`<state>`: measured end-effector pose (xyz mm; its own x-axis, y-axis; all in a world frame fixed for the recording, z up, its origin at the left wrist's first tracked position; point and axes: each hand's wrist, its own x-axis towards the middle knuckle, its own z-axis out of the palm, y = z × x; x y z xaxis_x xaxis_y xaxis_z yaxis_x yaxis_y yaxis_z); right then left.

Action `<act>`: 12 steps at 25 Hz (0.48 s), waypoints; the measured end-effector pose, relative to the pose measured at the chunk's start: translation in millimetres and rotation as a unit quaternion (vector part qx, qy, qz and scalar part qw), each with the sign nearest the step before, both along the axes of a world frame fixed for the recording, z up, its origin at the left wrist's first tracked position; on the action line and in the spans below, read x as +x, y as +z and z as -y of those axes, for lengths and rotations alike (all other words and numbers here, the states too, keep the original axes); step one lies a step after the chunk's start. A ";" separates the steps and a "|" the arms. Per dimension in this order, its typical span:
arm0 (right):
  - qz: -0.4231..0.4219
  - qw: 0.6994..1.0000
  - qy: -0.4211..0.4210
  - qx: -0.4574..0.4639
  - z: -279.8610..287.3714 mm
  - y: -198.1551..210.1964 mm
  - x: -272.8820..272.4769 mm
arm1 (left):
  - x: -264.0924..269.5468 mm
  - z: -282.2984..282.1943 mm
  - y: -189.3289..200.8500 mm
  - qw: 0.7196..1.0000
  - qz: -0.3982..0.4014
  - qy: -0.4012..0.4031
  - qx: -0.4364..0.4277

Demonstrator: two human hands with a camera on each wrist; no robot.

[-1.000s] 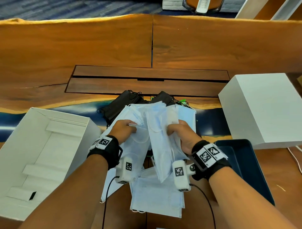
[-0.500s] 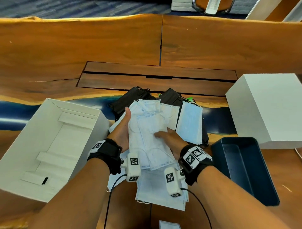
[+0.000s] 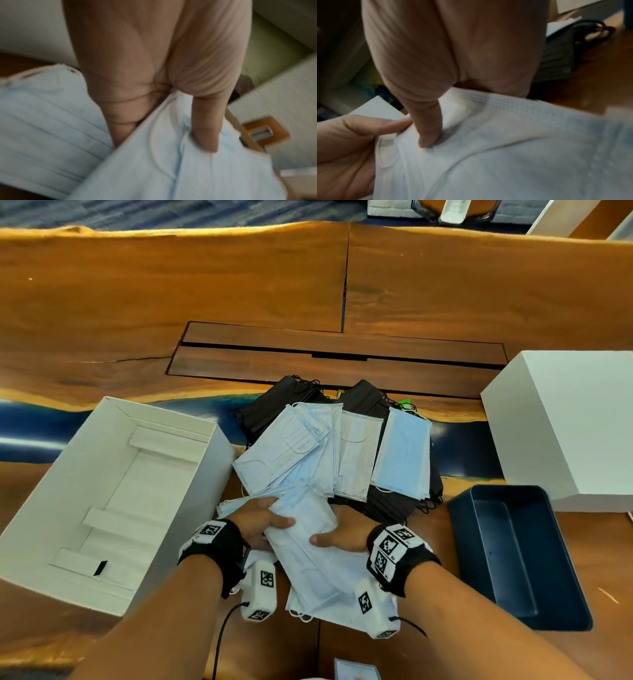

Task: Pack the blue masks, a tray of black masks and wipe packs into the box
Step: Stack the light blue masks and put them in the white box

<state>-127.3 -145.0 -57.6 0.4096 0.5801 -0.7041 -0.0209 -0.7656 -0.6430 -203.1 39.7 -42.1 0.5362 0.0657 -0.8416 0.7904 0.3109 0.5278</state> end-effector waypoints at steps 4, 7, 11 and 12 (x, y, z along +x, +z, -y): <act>-0.124 0.956 -0.244 0.106 -0.6 1.1 10.1 | 11.7 1.3 -3.9 0.965 0.130 0.208 -0.094; -0.172 0.926 -0.299 0.156 -13.1 11.3 16.2 | 23.8 19.7 -4.2 0.960 0.148 0.201 -0.129; -0.167 0.906 -0.347 0.174 -14.5 21.9 28.6 | 40.2 24.6 -2.5 0.971 0.132 0.187 -0.071; -0.177 0.894 -0.366 0.189 -13.2 23.6 31.4 | 42.7 24.6 -4.1 0.974 0.126 0.180 -0.061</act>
